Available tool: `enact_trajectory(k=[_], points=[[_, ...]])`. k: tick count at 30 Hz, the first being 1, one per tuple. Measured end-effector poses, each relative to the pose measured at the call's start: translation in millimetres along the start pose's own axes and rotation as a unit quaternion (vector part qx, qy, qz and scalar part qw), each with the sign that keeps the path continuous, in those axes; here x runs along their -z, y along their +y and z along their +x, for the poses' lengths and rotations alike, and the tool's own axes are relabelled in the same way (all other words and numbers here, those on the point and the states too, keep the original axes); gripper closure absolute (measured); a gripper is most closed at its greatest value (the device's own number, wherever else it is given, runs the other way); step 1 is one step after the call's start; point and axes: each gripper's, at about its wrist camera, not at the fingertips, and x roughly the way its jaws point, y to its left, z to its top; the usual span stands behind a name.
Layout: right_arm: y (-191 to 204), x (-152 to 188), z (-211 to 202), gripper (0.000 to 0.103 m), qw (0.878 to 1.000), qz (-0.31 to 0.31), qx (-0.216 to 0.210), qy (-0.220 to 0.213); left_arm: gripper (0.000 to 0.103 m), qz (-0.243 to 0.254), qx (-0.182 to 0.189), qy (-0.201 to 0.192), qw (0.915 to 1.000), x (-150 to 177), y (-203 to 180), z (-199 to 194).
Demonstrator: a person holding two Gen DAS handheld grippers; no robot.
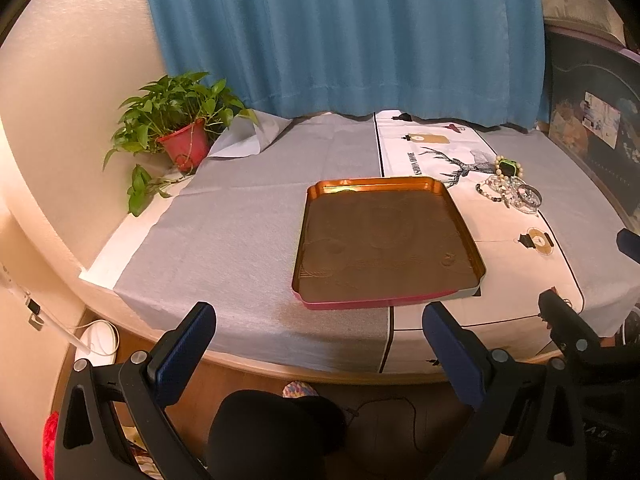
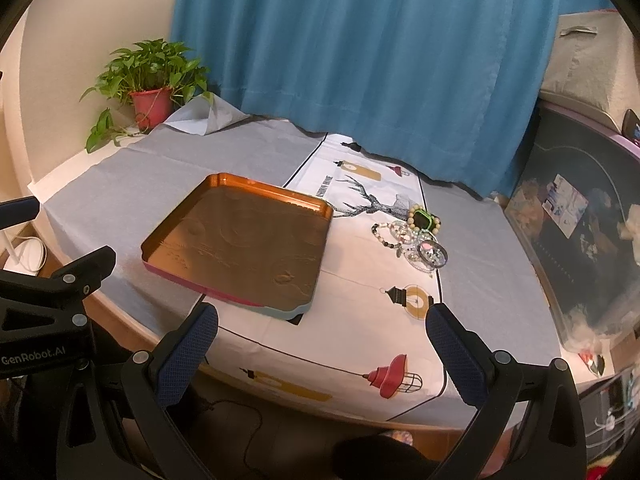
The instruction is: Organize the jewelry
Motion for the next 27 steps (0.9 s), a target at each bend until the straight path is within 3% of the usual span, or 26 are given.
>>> enact_trajectory(k=[27], points=[[5,5,-11,0.000,1.000,0.002,-0.004,-0.002,0.000,0.005,-0.001,-0.004,1.0000,5,1,-8]])
